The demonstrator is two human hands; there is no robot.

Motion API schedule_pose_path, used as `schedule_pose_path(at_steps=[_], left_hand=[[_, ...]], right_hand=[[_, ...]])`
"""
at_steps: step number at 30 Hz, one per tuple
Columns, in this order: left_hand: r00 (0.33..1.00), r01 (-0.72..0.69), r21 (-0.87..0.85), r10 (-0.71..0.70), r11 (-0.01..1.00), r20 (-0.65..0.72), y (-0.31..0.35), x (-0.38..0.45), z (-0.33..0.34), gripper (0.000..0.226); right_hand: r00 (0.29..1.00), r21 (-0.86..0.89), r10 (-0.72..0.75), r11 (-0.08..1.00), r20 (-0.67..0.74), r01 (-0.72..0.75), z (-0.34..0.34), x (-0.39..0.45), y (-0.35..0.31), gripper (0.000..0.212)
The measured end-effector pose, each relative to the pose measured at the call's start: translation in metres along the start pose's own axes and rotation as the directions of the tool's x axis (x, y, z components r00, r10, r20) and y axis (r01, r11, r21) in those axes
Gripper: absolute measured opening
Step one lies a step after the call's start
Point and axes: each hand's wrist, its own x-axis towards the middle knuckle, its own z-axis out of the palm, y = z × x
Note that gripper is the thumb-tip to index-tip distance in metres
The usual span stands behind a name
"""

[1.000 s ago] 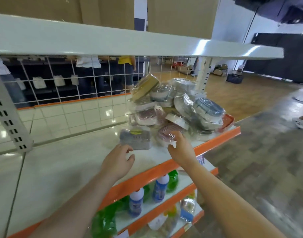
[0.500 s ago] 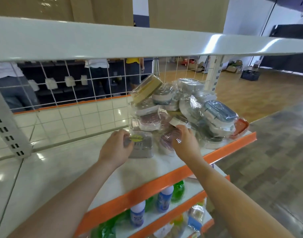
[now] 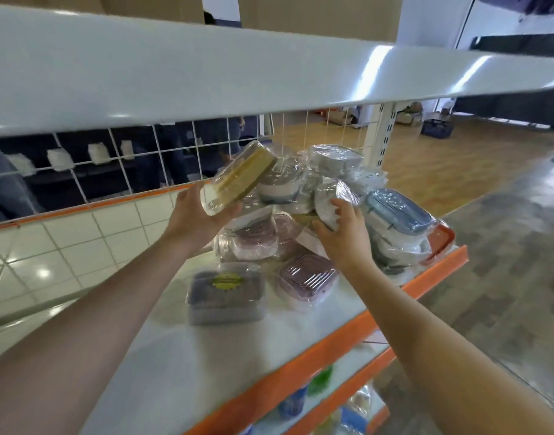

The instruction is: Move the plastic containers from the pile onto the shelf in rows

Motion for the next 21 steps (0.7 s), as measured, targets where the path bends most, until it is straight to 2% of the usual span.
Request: schedule_pose_path(at_steps=[4, 11, 16, 21], left_hand=[[0.999, 0.053, -0.089, -0.052, 0.995, 0.013, 0.010, 0.017, 0.008, 0.098], [0.994, 0.088, -0.250, -0.070, 0.964, 0.082, 0.014, 0.045, 0.017, 0.074], [0.984, 0.142, -0.280, -0.106, 0.949, 0.141, 0.016, 0.059, 0.018, 0.081], [0.980, 0.175, -0.332, -0.132, 0.927, 0.150, 0.015, 0.065, 0.017, 0.101]], right_hand=[[0.999, 0.015, -0.042, 0.999, 0.008, 0.042, -0.003, 0.021, -0.002, 0.057], [0.989, 0.005, -0.134, 0.991, 0.063, 0.134, 0.003, 0.053, -0.009, 0.067], [0.966, -0.030, -0.173, 0.983, 0.193, 0.182, 0.009, 0.074, -0.014, 0.093], [0.928, -0.059, -0.161, 0.980, 0.335, 0.191, 0.016, 0.093, -0.017, 0.114]])
